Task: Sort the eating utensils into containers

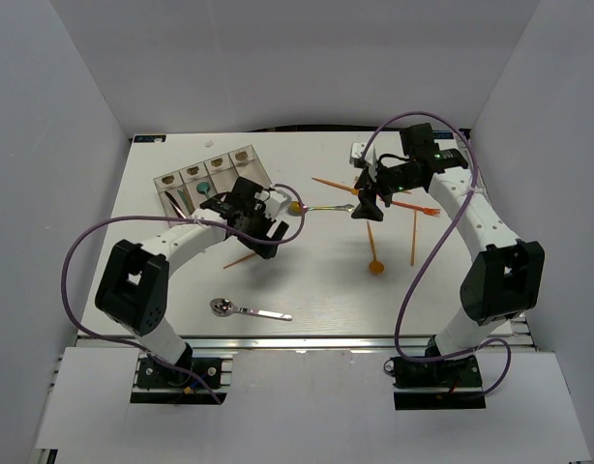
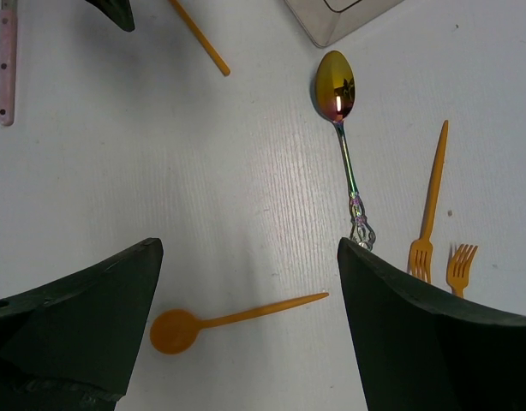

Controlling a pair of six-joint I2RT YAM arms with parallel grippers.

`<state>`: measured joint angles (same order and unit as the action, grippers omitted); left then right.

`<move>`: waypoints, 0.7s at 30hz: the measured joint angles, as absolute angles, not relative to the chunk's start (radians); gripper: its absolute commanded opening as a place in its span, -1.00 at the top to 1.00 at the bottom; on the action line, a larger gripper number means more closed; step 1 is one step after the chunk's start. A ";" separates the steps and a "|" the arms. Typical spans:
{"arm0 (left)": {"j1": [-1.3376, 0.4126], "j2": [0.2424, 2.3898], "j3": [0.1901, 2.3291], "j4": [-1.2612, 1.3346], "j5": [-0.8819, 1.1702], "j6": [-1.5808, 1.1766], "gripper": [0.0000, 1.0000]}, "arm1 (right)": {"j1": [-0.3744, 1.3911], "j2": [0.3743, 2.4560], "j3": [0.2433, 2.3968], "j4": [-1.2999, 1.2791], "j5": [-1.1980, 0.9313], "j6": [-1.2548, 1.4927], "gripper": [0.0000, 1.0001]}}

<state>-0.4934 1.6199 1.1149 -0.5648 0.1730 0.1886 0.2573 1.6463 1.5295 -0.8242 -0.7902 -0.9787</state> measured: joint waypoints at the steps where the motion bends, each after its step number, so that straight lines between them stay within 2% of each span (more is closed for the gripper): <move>1: -0.493 1.627 1.116 -0.566 0.173 0.194 -0.84 | 0.257 1.646 1.526 -0.825 -0.789 -0.979 -0.79; 7: -0.493 1.652 1.135 -0.567 0.173 0.210 -0.79 | 0.254 1.646 1.522 -0.824 -0.788 -0.980 -0.79; 14: -0.493 1.711 1.148 -0.536 0.171 0.225 -0.56 | 0.250 1.646 1.502 -0.820 -0.788 -0.979 -0.79; 21: -0.493 1.821 1.189 -0.522 0.154 0.220 -0.47 | 0.249 1.646 1.486 -0.819 -0.788 -0.979 -0.79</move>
